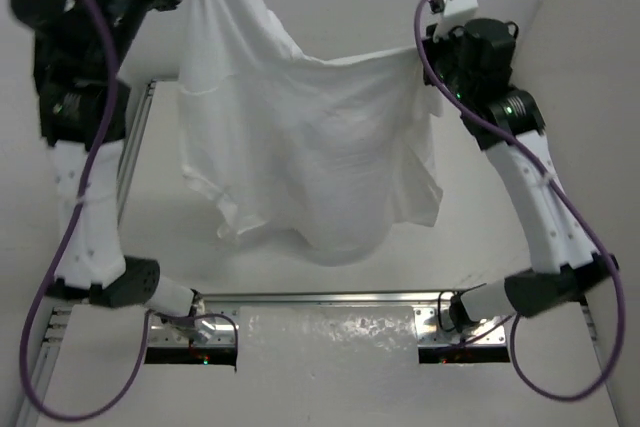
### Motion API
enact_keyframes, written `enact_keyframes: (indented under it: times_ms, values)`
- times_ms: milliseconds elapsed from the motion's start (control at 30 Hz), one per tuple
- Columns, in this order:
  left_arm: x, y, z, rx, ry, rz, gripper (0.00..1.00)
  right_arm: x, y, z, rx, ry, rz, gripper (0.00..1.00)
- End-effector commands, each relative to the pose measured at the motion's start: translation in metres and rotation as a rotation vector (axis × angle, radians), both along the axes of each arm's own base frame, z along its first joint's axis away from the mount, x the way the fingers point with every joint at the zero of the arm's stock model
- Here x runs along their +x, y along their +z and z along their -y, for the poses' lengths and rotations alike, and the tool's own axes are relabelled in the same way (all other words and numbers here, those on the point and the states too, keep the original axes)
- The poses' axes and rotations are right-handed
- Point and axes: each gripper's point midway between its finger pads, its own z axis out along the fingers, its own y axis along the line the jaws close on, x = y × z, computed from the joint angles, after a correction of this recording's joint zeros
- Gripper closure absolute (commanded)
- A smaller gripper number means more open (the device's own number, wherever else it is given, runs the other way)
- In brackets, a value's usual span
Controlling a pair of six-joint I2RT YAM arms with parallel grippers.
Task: Fold and stack the t-shirts
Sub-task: Flatten out the tshirt
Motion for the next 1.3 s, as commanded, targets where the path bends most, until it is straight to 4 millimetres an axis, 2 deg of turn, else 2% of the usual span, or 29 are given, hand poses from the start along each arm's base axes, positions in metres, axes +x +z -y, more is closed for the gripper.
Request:
enact_keyframes:
  times_ms: [0,33,67,100,133,167,200,233,267,300,333,433,600,700,733,767,800,833,867,900,933,967,1000,1033,1067,1100,1133,1167,1267]
  values:
    - [0.091,-0.08,0.003,-0.017,-0.081,-0.244,1.0,0.048,-0.016,0.0,0.016,0.023,-0.073,1.0]
    - [0.102,-0.085,0.001,-0.024,-0.103,-0.246,1.0,0.056,0.001,0.001,0.04,0.027,-0.042,1.0]
    - [0.112,-0.086,0.0,-0.031,-0.125,-0.235,1.0,0.067,0.002,0.002,0.05,0.029,-0.043,1.0]
    - [0.131,-0.088,-0.008,-0.049,-0.156,-0.211,1.0,0.09,-0.015,0.005,0.053,0.032,-0.083,1.0]
    - [0.139,-0.087,-0.009,-0.051,-0.18,-0.193,1.0,0.095,0.014,0.008,0.068,0.027,-0.027,1.0]
    - [0.146,-0.08,-0.01,-0.043,-0.201,-0.146,1.0,0.105,0.016,0.012,0.068,0.031,-0.022,1.0]
    - [0.162,-0.076,-0.011,-0.036,-0.214,-0.117,1.0,0.126,-0.002,0.009,0.059,0.04,-0.057,1.0]
    - [0.167,-0.071,-0.012,-0.03,-0.233,-0.092,1.0,0.13,0.021,0.012,0.057,0.044,0.006,1.0]
    - [0.168,-0.057,-0.019,-0.019,-0.247,-0.01,1.0,0.138,0.019,0.018,0.057,0.035,0.013,1.0]
    - [0.175,-0.06,-0.02,-0.046,-0.296,-0.003,1.0,0.146,0.027,0.016,0.062,0.059,0.057,1.0]
    - [0.173,-0.054,-0.025,-0.046,-0.314,0.045,1.0,0.151,0.02,0.018,0.05,0.064,0.061,1.0]
    - [0.164,-0.035,-0.04,-0.007,-0.288,0.167,1.0,0.156,0.043,0.025,0.058,0.062,0.159,1.0]
    - [0.12,0.003,-0.033,0.102,-0.274,0.371,1.0,0.154,0.065,0.041,0.066,0.058,0.244,1.0]
    - [0.091,0.017,-0.023,0.166,-0.301,0.431,1.0,0.149,0.054,0.041,0.062,0.064,0.202,1.0]
    - [0.084,0.015,-0.019,0.186,-0.321,0.434,1.0,0.15,0.028,0.037,0.067,0.08,0.142,1.0]
    - [0.097,-0.011,-0.015,0.187,-0.35,0.372,1.0,0.147,0.016,0.036,0.07,0.086,0.118,1.0]
    - [0.066,-0.008,-0.002,0.245,-0.376,0.4,1.0,0.127,0.032,0.035,0.077,0.099,0.163,1.0]
    - [0.06,-0.019,0.003,0.253,-0.37,0.386,1.0,0.124,-0.023,0.032,0.093,0.105,0.056,1.0]
    - [0.041,-0.048,0.017,0.245,-0.375,0.321,1.0,0.112,-0.032,0.028,0.11,0.134,0.049,1.0]
    - [0.04,-0.059,0.015,0.28,-0.268,0.337,1.0,0.09,-0.017,0.025,0.125,0.153,0.094,1.0]
    - [0.034,-0.072,0.018,0.292,-0.221,0.316,1.0,0.079,-0.063,0.02,0.143,0.177,-0.007,1.0]
    - [0.02,-0.106,0.03,0.295,-0.225,0.224,1.0,0.066,-0.077,0.014,0.155,0.207,-0.04,1.0]
    - [0.019,-0.125,0.033,0.286,-0.252,0.162,1.0,0.051,-0.091,0.005,0.176,0.265,-0.072,1.0]
    - [0.019,-0.144,0.033,0.264,-0.266,0.093,1.0,0.025,-0.124,0.0,0.201,0.294,-0.144,1.0]
    - [0.019,-0.184,0.031,0.21,-0.255,-0.011,1.0,0.011,-0.139,-0.006,0.221,0.326,-0.177,1.0]
    - [0.02,-0.205,0.028,0.188,-0.22,-0.065,1.0,-0.005,-0.152,-0.014,0.248,0.383,-0.213,1.0]
    - [0.019,-0.223,0.034,0.169,-0.194,-0.123,1.0,-0.029,-0.181,-0.019,0.276,0.408,-0.281,1.0]
    - [0.022,-0.255,0.018,0.122,-0.069,-0.253,1.0,-0.04,-0.193,-0.02,0.289,0.417,-0.312,1.0]
    - [0.0,-0.312,0.007,-0.063,-0.002,-0.495,1.0,-0.08,-0.242,-0.025,0.354,0.405,-0.455,0.93]
